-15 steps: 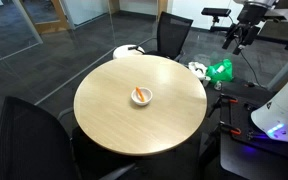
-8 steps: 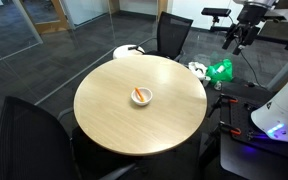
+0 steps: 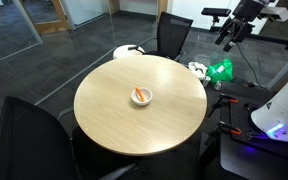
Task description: Take the marker out of the bowl and put it on the table
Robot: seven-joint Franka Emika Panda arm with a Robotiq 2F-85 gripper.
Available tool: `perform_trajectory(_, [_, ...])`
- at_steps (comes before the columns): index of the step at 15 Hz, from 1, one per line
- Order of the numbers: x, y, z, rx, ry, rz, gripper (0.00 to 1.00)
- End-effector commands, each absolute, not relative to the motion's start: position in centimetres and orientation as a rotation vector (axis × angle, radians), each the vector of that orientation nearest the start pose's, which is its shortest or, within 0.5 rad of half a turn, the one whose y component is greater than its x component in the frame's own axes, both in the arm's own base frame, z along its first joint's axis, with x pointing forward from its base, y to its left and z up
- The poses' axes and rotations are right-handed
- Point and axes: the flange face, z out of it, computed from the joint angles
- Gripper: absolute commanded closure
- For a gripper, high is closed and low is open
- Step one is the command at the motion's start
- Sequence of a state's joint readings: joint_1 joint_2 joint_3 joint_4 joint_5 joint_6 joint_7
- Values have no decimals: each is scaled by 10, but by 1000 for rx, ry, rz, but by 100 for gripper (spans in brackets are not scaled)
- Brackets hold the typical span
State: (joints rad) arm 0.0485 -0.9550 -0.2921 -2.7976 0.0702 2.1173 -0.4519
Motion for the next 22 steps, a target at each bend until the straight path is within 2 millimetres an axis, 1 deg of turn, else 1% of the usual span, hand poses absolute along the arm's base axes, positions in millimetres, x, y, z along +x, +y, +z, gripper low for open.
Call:
perform_trajectory(1, [324, -39, 472, -2899, -254, -517, 0])
perform_trajectory(3, [342, -23, 469, -2916, -168, -546, 0])
perform_trajectory(7, [384, 5, 455, -2923, -4, -615, 0])
perform_trajectory(9, [406, 15, 446, -2914, 62, -657, 0])
perform_trajectory(12, [439, 24, 430, -2898, 167, -713, 0])
perform_trajectory(17, [496, 38, 388, -2886, 332, -734, 0])
perform_trajectory(19, [516, 41, 369, -2888, 402, -705, 0])
perform_trajectory(22, [541, 45, 341, -2915, 484, -623, 0])
